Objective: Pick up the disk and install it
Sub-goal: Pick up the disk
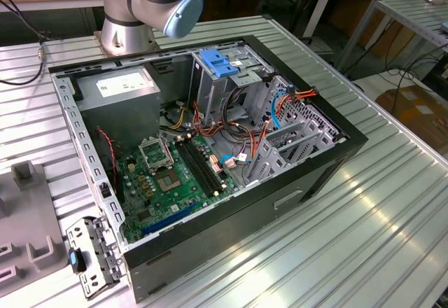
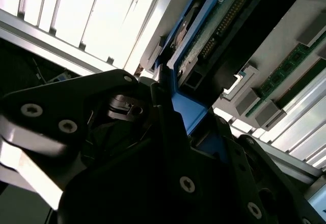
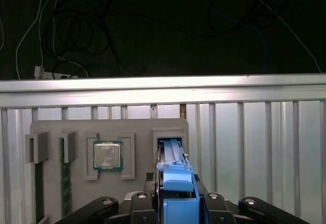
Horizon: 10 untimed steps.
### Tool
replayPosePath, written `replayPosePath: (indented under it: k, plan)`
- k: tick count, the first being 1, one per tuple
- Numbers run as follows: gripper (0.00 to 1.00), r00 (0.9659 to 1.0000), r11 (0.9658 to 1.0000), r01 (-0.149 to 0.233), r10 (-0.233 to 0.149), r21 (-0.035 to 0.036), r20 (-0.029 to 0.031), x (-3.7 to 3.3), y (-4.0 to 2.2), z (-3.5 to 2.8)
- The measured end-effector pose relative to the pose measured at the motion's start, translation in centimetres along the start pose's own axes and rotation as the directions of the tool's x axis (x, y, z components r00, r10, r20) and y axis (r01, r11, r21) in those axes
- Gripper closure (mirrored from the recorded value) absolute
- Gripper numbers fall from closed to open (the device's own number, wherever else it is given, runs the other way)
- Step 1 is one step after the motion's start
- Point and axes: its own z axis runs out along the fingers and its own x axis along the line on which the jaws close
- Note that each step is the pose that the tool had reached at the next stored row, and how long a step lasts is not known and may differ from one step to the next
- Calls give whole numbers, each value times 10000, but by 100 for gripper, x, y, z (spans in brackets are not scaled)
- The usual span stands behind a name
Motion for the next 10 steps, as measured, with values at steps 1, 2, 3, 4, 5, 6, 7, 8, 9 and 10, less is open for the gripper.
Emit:
replayPosePath:
  k: [1,2,3,4,5,6,7,8,9,10]
  plan:
    - [63,10000,10000,0,0,0,-2,0,0,-12]
    - [63,10000,10000,0,0,1,-6,-1,0,-26]
    - [63,10000,10000,0,0,6,-14,-2,0,-59]
    - [63,10000,10000,0,0,9,-18,-3,0,-75]
    - [63,10000,10000,0,0,12,-22,-3,0,-88]
    - [63,10000,10000,0,0,15,-28,-4,0,-120]
    - [63,10000,10000,1,-1,19,-31,-4,0,-152]
    - [63,10000,10000,1,0,22,-34,-5,-1,-186]
    - [63,10000,10000,1,-1,23,-36,-6,0,-208]
    - [63,10000,10000,0,0,23,-38,-6,0,-231]
